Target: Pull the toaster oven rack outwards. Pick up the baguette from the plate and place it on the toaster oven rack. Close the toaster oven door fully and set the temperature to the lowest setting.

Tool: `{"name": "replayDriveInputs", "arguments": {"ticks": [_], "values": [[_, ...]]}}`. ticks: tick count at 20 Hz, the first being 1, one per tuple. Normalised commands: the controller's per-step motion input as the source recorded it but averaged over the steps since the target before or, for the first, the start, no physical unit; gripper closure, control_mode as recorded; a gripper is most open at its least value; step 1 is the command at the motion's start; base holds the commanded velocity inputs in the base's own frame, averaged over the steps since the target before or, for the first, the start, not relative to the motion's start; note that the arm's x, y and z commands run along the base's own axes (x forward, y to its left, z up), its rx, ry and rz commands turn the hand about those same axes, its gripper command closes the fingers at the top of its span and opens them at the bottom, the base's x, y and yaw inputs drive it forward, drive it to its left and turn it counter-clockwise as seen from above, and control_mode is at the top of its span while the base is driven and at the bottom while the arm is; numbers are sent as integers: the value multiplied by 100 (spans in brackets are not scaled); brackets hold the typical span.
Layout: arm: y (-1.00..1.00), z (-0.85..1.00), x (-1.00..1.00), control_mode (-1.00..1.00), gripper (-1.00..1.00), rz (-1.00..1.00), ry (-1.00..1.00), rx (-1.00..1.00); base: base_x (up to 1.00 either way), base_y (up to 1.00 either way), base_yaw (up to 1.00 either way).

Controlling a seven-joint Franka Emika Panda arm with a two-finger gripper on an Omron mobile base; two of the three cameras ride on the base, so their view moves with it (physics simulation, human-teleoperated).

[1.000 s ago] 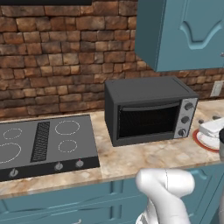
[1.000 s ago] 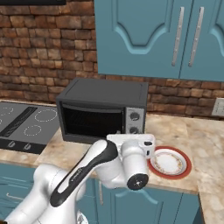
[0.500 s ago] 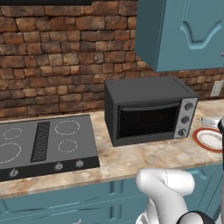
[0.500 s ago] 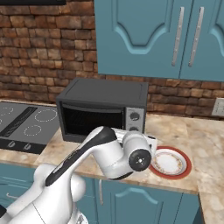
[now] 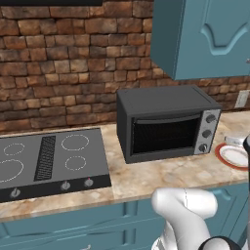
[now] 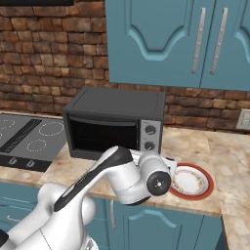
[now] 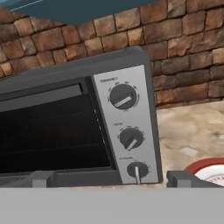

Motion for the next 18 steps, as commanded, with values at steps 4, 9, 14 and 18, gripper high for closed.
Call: {"name": "replayDriveInputs", "arguments": {"ticks": [4,9,14,18], "values": [[3,-22,4,-100,-100,0,1,0,0,0,0],[0,-12,8,-100,-100,0,0,0,0,0,0],[0,-5,6,-100,-100,0,0,0,0,0,0],[0,0,16,-100,-100,0,0,0,0,0,0]]}}
